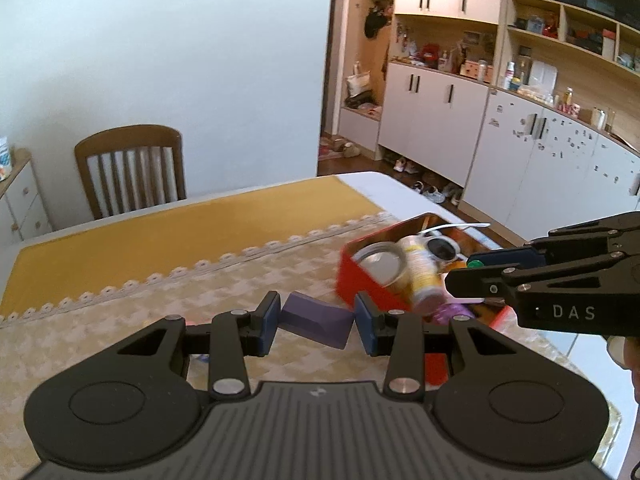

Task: Organize rigid objects
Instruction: 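Carry the purple cylinder and green piece over the red tin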

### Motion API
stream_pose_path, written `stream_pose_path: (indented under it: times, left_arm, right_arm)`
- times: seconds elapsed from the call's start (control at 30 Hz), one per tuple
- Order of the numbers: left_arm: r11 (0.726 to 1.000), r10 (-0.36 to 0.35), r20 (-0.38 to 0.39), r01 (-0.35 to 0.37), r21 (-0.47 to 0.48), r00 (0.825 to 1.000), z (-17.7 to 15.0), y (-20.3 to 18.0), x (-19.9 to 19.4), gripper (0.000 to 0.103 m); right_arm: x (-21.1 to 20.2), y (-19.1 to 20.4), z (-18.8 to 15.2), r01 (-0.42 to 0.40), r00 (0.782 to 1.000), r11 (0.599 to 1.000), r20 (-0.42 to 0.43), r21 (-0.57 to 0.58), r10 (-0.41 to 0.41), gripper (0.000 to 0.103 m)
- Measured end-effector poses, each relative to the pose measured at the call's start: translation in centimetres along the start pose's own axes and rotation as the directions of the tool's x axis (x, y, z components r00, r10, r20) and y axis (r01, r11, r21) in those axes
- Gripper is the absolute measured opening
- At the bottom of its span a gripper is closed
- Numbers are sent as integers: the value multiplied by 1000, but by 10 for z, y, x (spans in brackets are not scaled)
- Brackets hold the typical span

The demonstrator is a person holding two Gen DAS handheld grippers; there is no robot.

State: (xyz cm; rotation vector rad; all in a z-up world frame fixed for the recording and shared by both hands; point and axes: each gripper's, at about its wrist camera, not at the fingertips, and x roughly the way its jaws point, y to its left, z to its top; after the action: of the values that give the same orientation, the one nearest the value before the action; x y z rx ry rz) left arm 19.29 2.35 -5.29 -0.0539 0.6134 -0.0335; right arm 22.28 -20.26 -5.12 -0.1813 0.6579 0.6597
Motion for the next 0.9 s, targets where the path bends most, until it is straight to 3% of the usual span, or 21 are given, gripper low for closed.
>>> stream_pose_path:
  times: [0.5, 0.63, 0.9]
  left_arm:
    - [995, -64, -12, 64, 77, 998, 24, -94, 36, 40]
    - [995, -90, -47, 93, 48, 995, 33, -108, 57, 40]
    - [996, -84, -130, 84, -1, 988, 44, -122, 108, 40]
  right_arm:
    - [-14, -97, -15, 46, 999, 999, -8, 29, -46, 24]
    - [-10, -117, -20, 49, 999, 998, -23, 31, -48, 24]
    - [8, -141, -30, 21, 998, 1000, -67, 11, -20, 24]
